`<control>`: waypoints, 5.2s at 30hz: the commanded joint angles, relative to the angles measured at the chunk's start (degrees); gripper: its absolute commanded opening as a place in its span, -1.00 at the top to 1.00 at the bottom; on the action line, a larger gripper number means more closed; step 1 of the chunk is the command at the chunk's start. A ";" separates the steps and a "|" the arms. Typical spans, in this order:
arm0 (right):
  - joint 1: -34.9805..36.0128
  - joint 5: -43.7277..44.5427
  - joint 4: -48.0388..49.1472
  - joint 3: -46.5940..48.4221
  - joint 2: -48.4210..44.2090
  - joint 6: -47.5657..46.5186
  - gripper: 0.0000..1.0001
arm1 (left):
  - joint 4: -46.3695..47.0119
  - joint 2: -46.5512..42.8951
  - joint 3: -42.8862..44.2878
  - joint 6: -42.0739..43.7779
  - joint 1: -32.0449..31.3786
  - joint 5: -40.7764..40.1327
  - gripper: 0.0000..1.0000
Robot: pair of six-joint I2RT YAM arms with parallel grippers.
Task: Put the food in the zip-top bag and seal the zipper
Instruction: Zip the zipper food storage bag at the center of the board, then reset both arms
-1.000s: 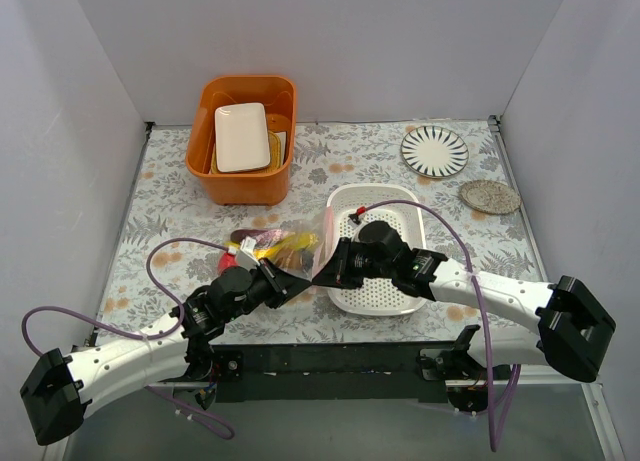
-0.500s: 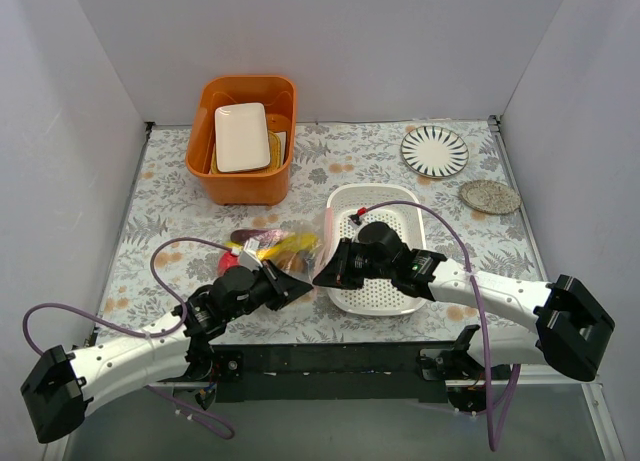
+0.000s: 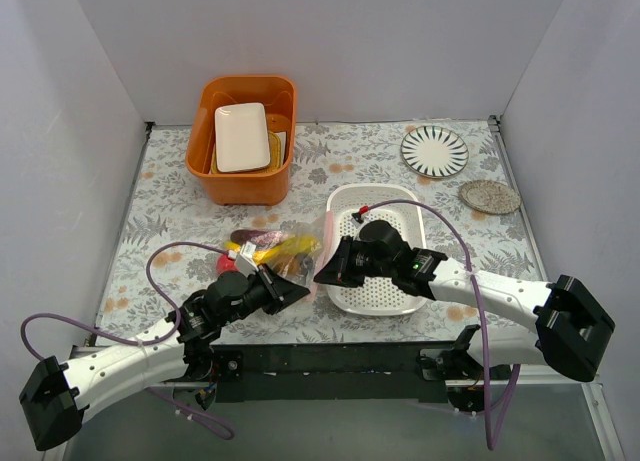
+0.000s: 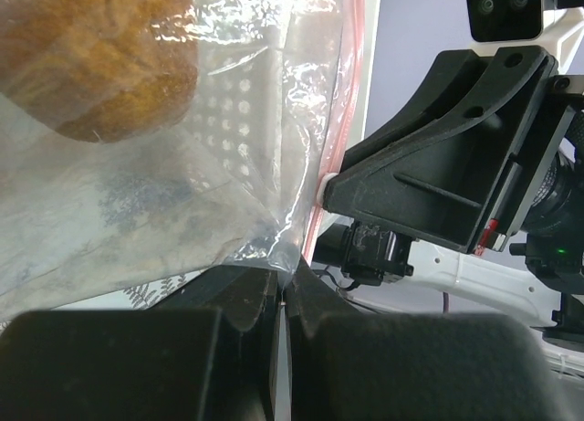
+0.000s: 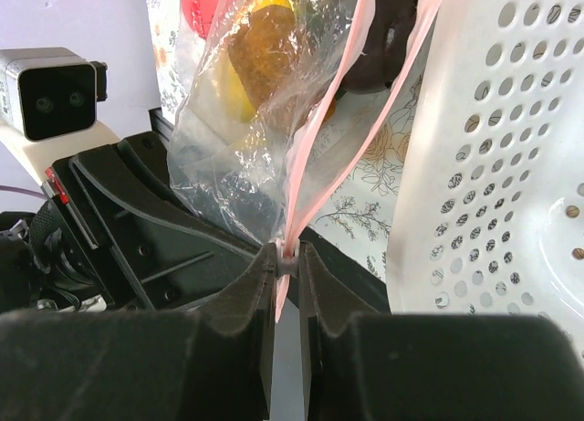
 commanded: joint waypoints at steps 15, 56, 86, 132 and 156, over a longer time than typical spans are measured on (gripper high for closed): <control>-2.21 3.61 1.78 0.26 -1.20 -1.33 0.69 | -3.74 -2.88 -3.07 -21.17 -0.18 3.09 1.00; -13.63 -0.78 0.28 3.34 0.30 -8.10 0.70 | -17.19 -13.60 -2.80 -21.52 -0.18 1.86 1.00; -23.74 -4.65 -0.86 5.45 0.21 -13.37 0.69 | -19.39 -16.15 -4.12 -22.92 -0.18 1.68 1.00; -33.67 16.70 -37.15 23.82 4.25 -41.31 -0.39 | -43.37 -5.69 21.88 -2.19 -0.18 -10.52 -0.84; -37.62 20.57 -40.59 23.73 3.46 -46.60 -0.41 | -38.03 19.52 50.98 38.15 14.91 -24.53 -0.96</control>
